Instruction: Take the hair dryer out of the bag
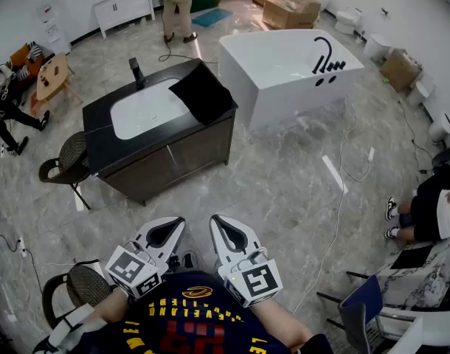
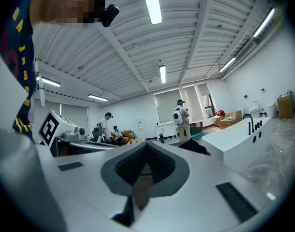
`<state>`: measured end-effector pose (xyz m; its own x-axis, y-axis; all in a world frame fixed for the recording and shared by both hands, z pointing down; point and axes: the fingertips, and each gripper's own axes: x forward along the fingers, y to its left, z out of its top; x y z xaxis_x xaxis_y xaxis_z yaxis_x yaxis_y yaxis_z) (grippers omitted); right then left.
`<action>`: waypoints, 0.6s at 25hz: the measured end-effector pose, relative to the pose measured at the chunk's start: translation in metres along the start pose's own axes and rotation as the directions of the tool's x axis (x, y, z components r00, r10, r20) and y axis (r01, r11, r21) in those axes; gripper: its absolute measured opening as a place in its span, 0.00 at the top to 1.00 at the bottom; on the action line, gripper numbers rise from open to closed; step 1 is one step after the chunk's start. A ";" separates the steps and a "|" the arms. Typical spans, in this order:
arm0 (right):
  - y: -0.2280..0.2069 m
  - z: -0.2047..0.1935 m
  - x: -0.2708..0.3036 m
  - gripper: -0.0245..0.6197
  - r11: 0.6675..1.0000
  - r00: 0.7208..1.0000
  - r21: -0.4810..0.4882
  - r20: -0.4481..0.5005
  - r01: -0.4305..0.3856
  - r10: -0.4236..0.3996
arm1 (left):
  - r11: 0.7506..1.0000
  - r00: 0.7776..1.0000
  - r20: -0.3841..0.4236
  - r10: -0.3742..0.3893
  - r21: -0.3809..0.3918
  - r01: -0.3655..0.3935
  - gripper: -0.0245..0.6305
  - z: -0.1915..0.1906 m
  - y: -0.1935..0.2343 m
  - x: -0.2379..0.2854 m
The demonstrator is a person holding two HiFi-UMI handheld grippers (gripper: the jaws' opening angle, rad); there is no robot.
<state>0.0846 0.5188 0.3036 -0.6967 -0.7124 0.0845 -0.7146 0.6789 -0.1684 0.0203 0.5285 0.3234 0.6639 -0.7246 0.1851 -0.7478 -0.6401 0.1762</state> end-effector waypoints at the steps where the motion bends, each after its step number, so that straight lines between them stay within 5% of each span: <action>1: 0.001 0.001 -0.004 0.95 1.000 1.000 -0.001 0.004 -0.004 0.004 | 1.000 1.000 0.002 0.002 0.003 -0.002 0.96 0.000 -0.004 0.000; 15: -0.022 0.007 -0.032 0.95 0.999 0.997 0.028 0.067 -0.037 0.035 | 0.999 0.999 0.003 0.034 0.011 -0.034 0.96 -0.004 -0.030 0.015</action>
<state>0.1231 0.5255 0.2976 -0.7157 -0.6983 0.0129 -0.6862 0.6997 -0.1988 0.0526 0.5382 0.3251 0.6384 -0.7465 0.1877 -0.7697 -0.6183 0.1590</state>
